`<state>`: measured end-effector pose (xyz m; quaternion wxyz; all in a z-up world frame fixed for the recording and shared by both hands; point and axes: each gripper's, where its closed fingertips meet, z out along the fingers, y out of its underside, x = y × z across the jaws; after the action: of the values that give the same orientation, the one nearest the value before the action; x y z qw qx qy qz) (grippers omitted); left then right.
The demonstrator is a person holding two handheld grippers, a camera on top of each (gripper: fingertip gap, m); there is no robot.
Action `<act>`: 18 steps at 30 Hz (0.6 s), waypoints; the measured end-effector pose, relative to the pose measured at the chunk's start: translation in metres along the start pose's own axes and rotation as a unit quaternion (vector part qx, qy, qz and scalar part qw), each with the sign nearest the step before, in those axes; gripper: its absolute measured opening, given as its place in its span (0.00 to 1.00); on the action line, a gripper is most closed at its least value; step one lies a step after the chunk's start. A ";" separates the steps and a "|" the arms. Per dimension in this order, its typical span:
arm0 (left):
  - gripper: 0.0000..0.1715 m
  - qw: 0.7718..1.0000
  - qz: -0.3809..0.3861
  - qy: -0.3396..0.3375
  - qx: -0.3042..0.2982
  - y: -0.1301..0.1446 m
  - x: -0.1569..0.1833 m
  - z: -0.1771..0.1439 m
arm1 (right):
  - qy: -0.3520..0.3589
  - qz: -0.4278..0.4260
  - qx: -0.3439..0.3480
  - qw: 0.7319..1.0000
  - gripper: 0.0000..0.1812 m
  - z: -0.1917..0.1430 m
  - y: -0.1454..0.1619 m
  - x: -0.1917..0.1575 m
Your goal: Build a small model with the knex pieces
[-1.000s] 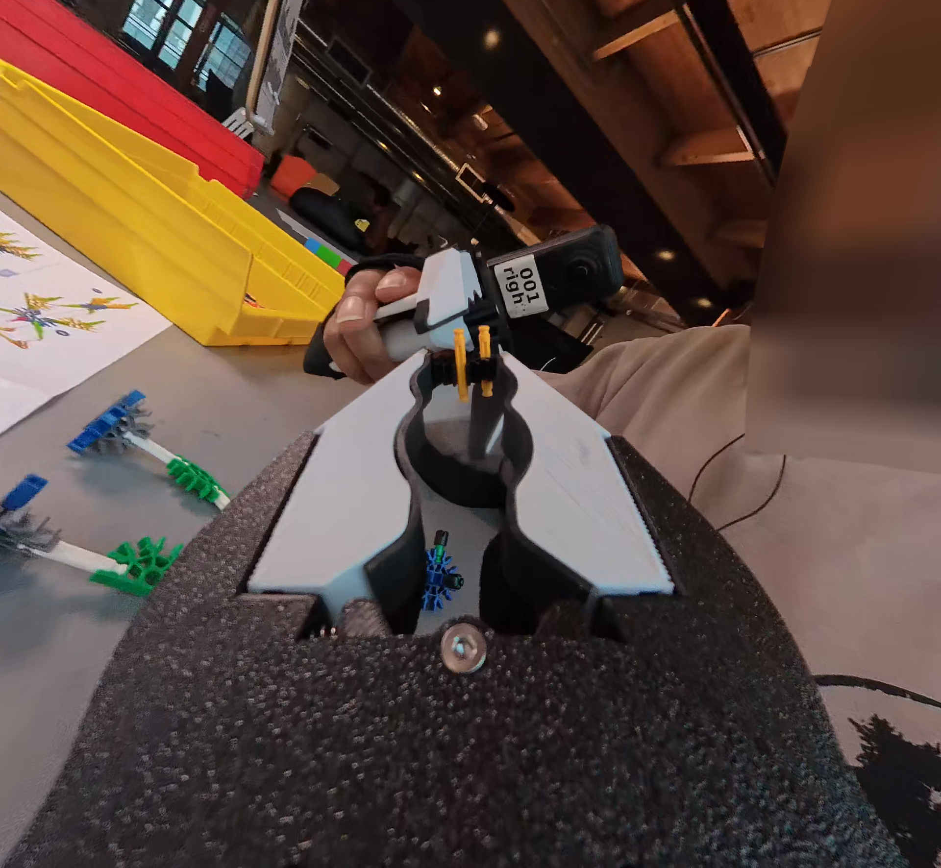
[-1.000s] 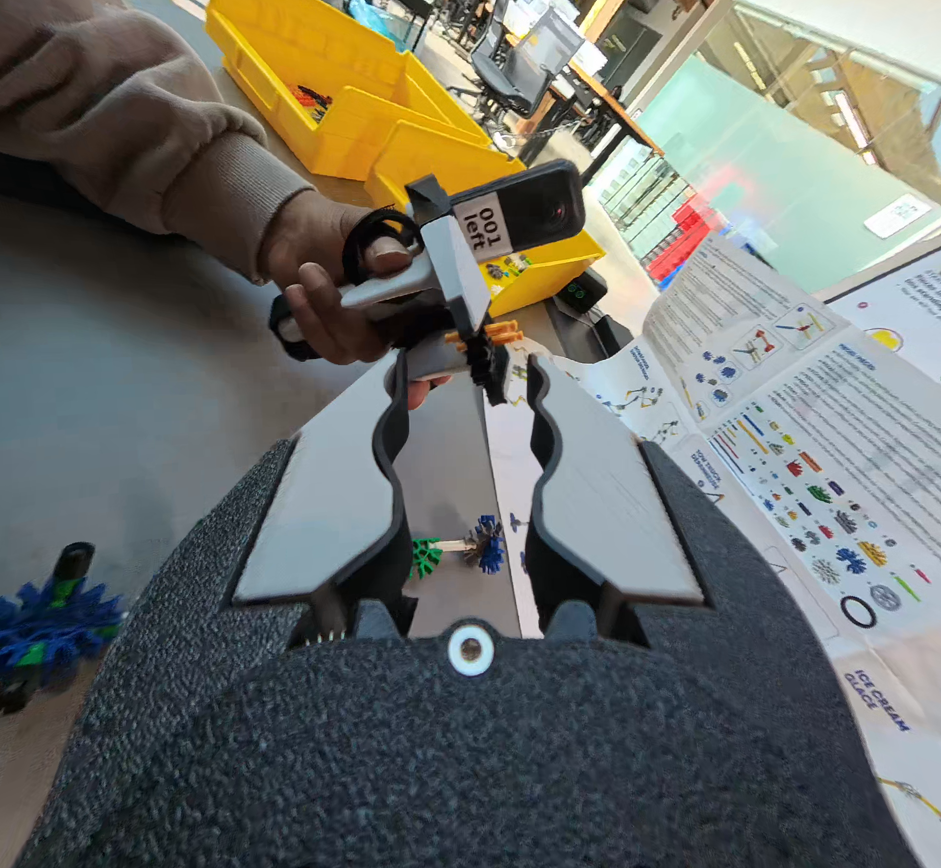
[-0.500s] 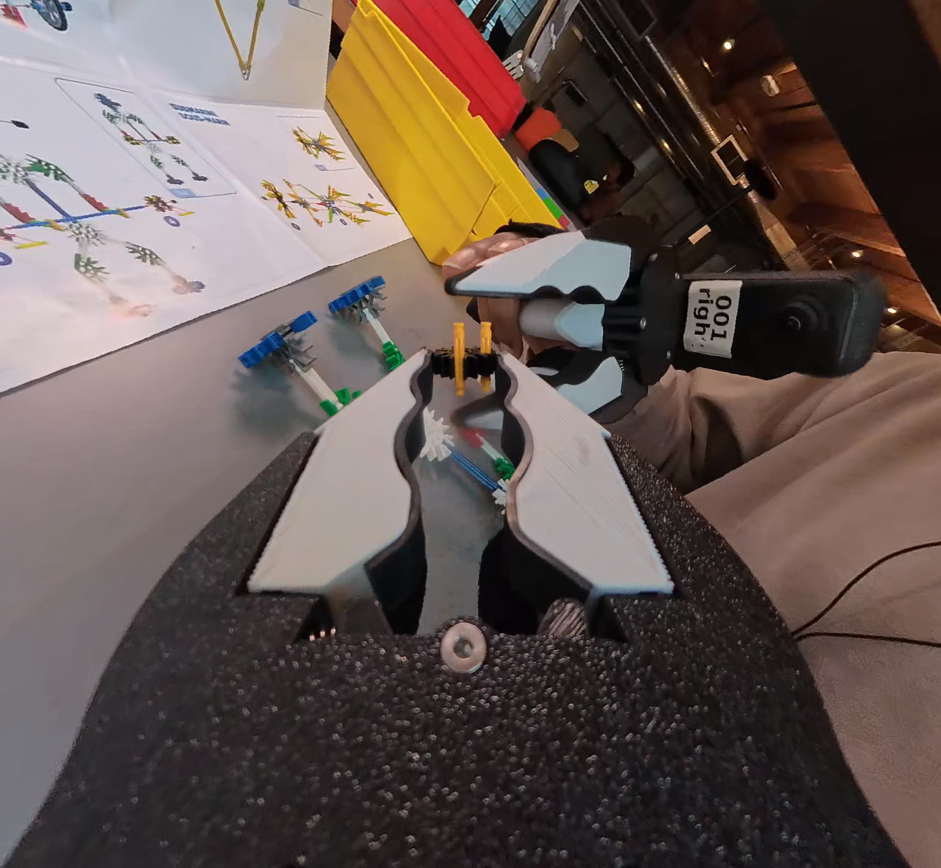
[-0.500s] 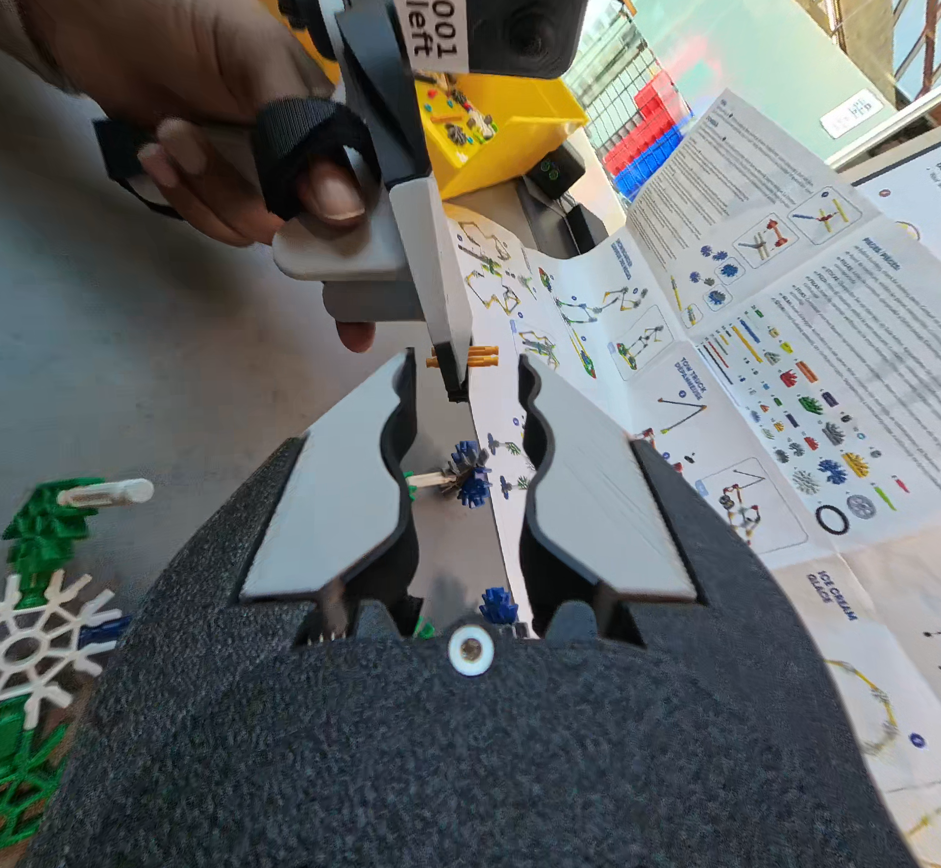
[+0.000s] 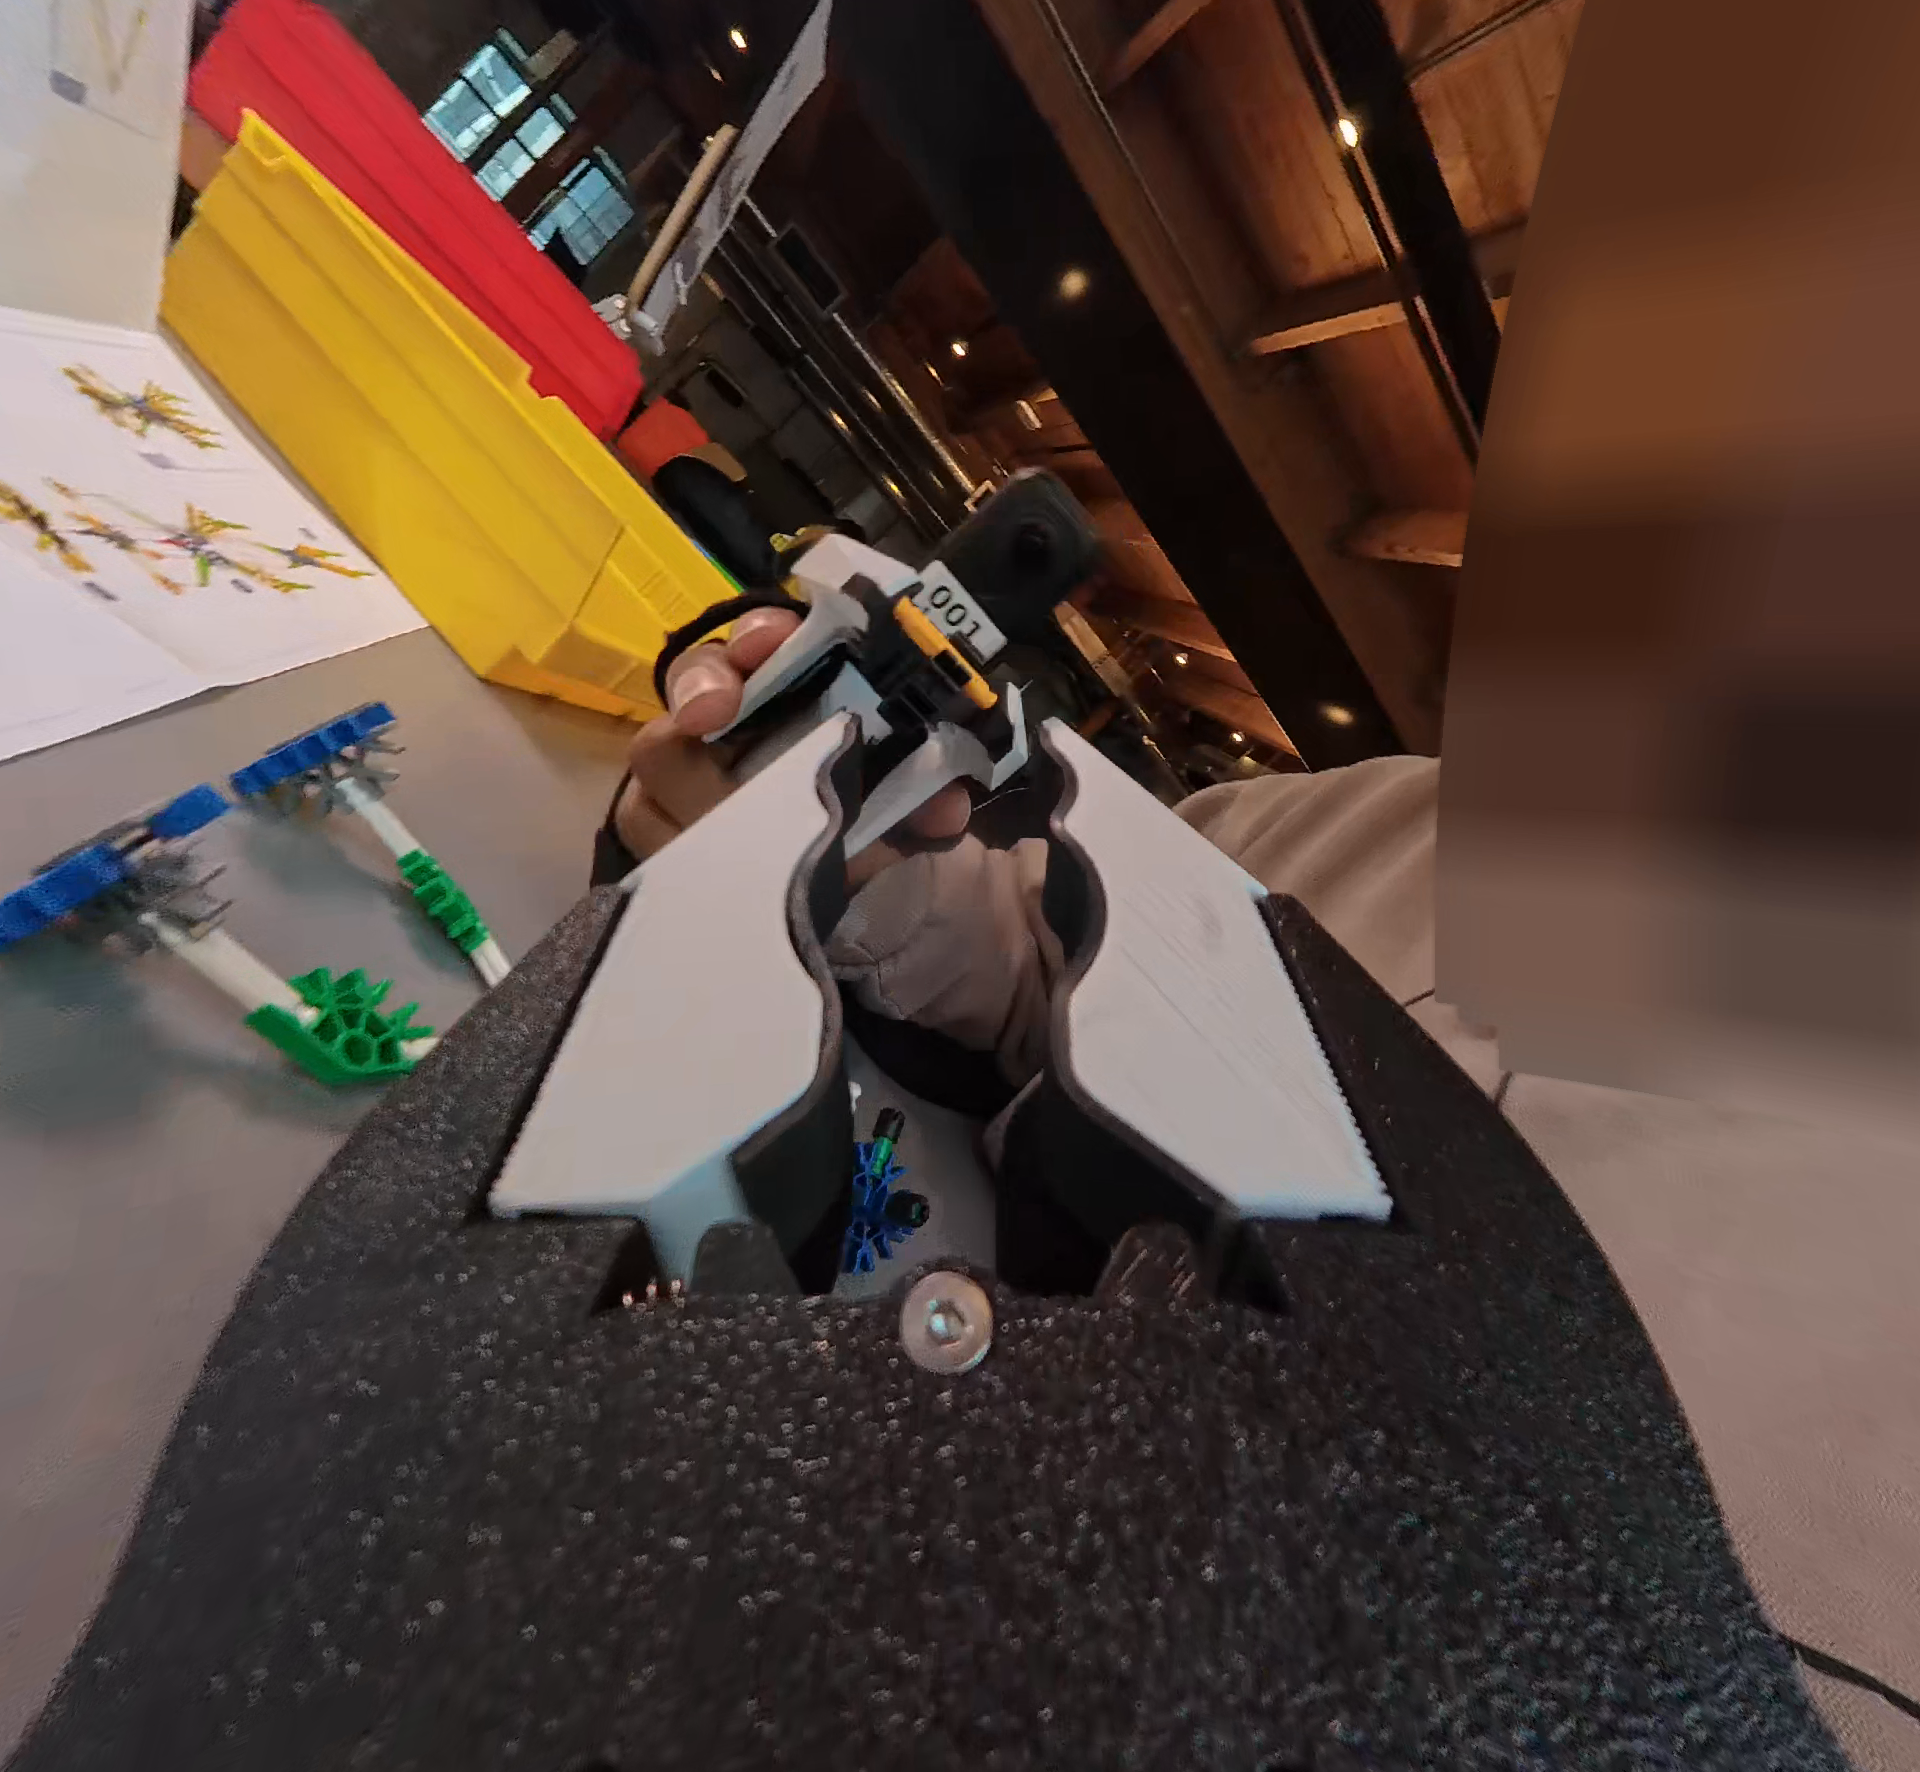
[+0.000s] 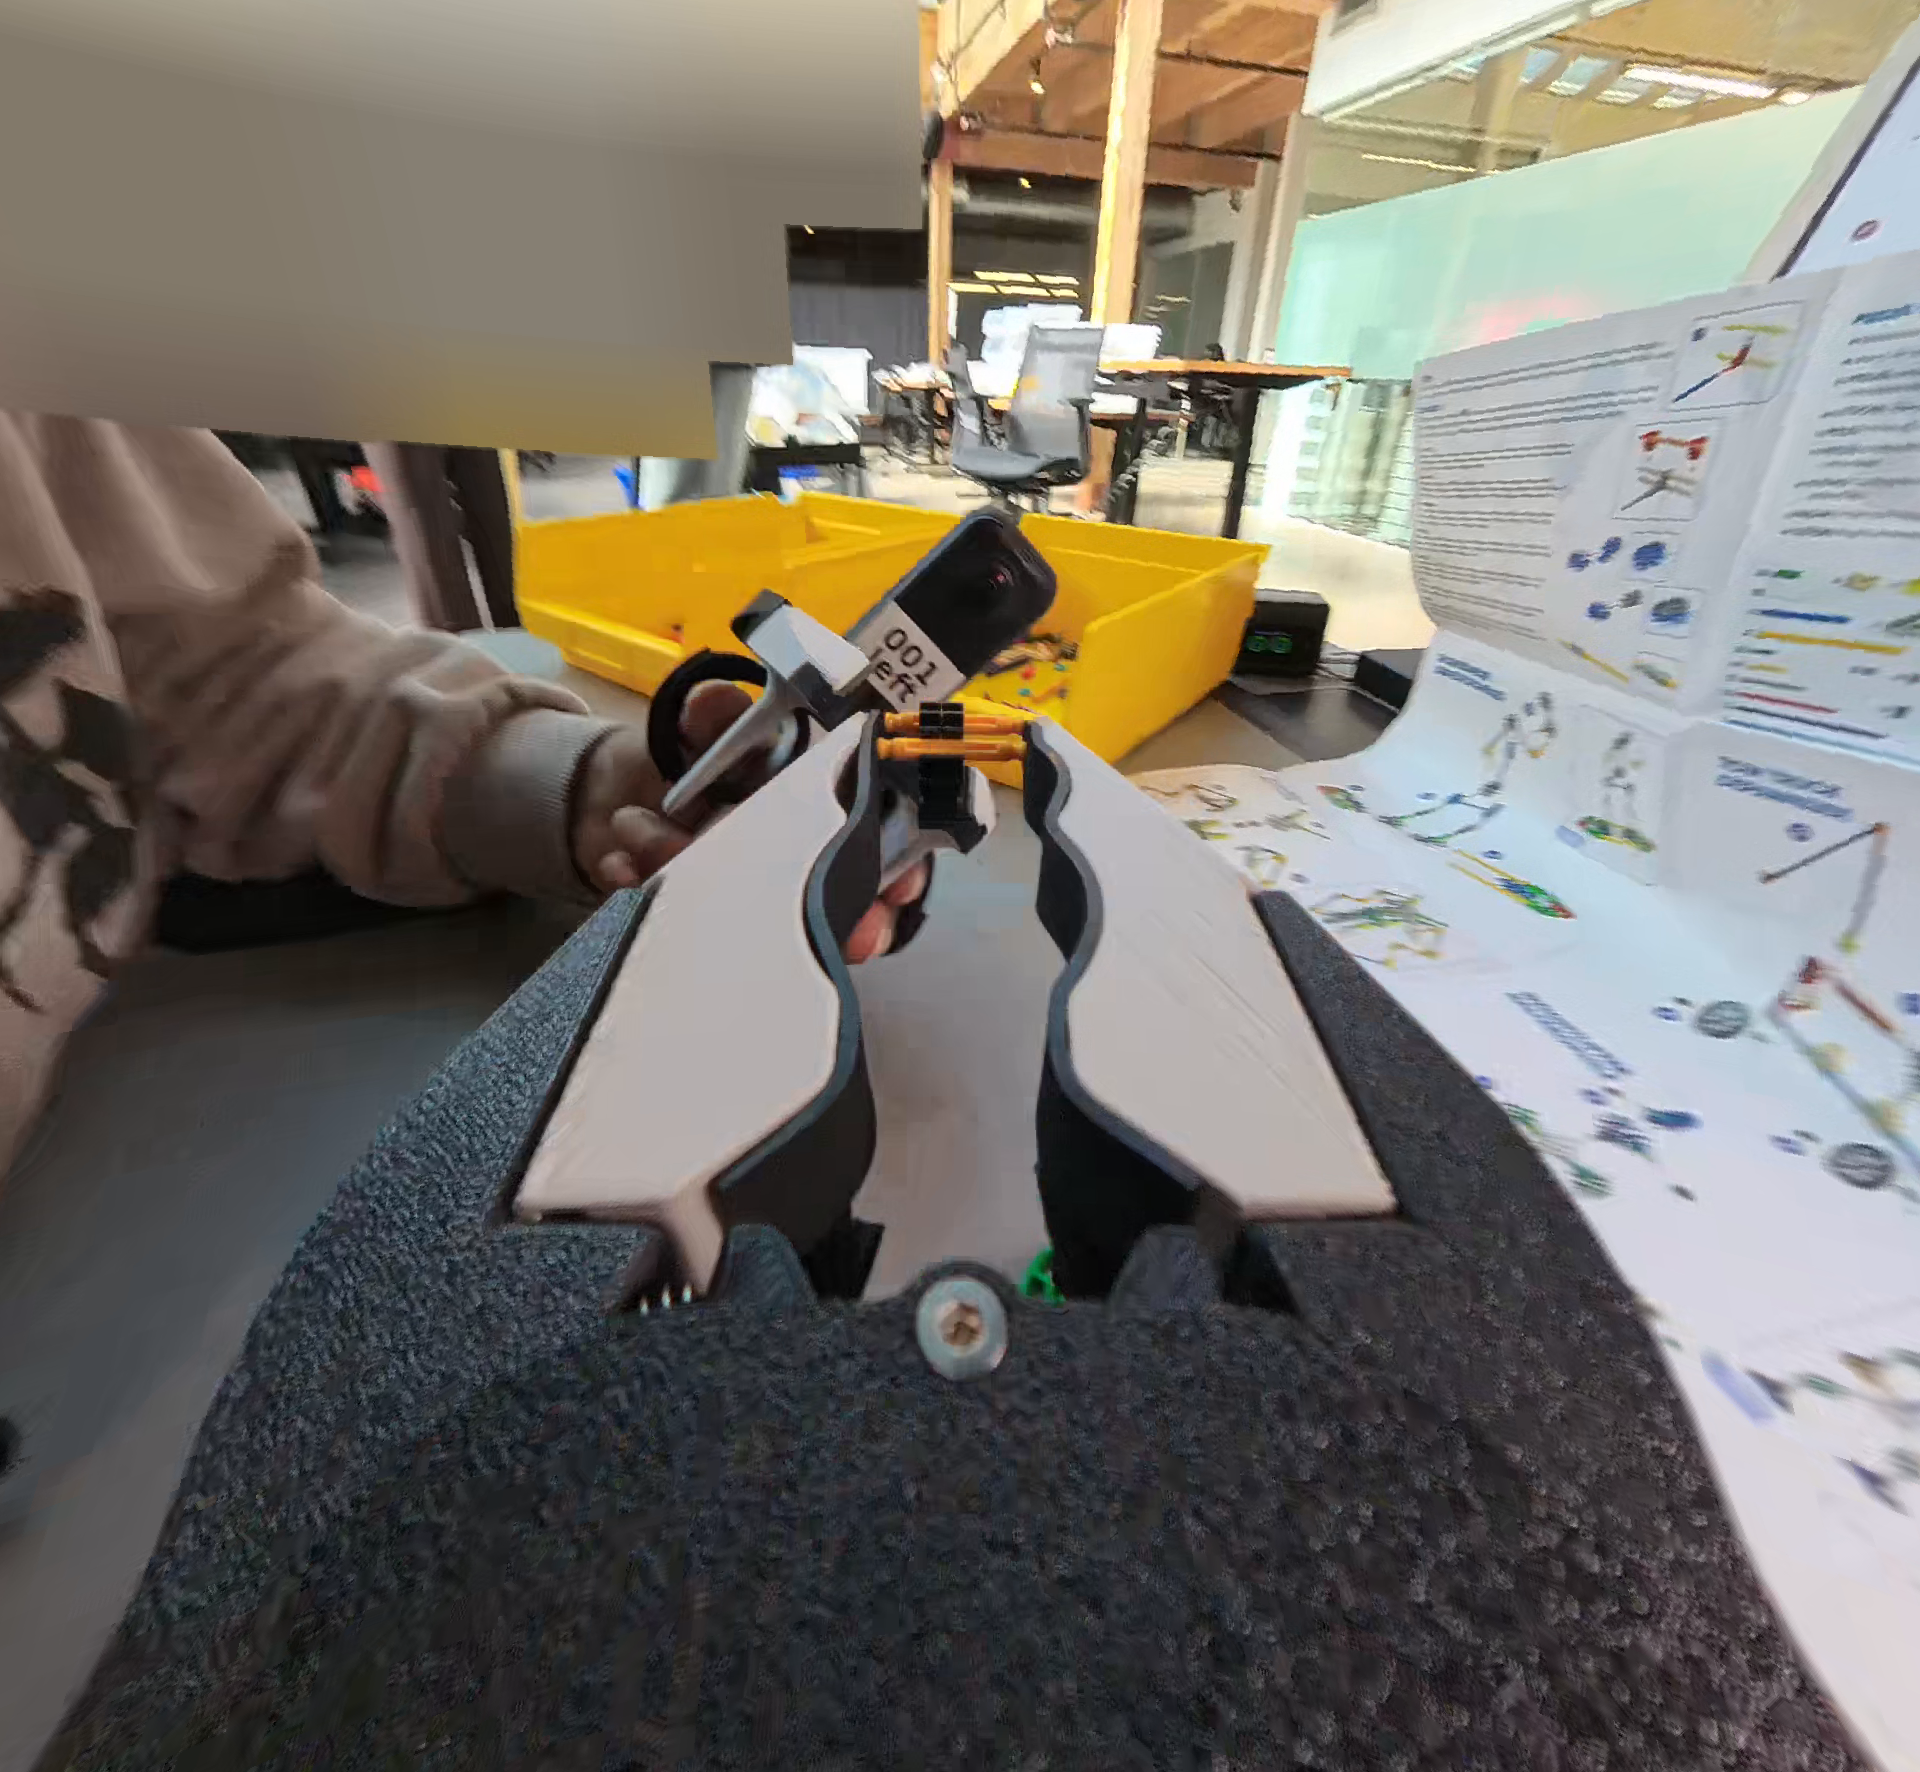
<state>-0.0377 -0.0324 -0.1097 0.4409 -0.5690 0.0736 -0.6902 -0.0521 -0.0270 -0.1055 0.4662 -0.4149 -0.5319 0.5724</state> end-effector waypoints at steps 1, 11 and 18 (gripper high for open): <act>0.19 1.000 0.014 0.014 -0.005 0.002 0.007 0.003 | -0.022 0.037 0.019 0.999 0.14 0.000 -0.004 -0.006; 0.07 0.981 0.190 -0.037 -0.017 0.005 0.019 0.008 | -0.126 0.260 0.110 0.951 0.14 -0.002 -0.023 -0.017; 0.08 0.978 0.200 -0.057 -0.013 0.002 0.017 0.006 | -0.099 0.203 0.070 0.972 0.14 0.004 -0.013 -0.020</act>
<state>-0.0315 -0.0428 -0.0967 0.5661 -0.5866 0.1692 -0.5539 -0.0504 -0.0471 -0.0930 0.3137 -0.4219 -0.4384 0.7289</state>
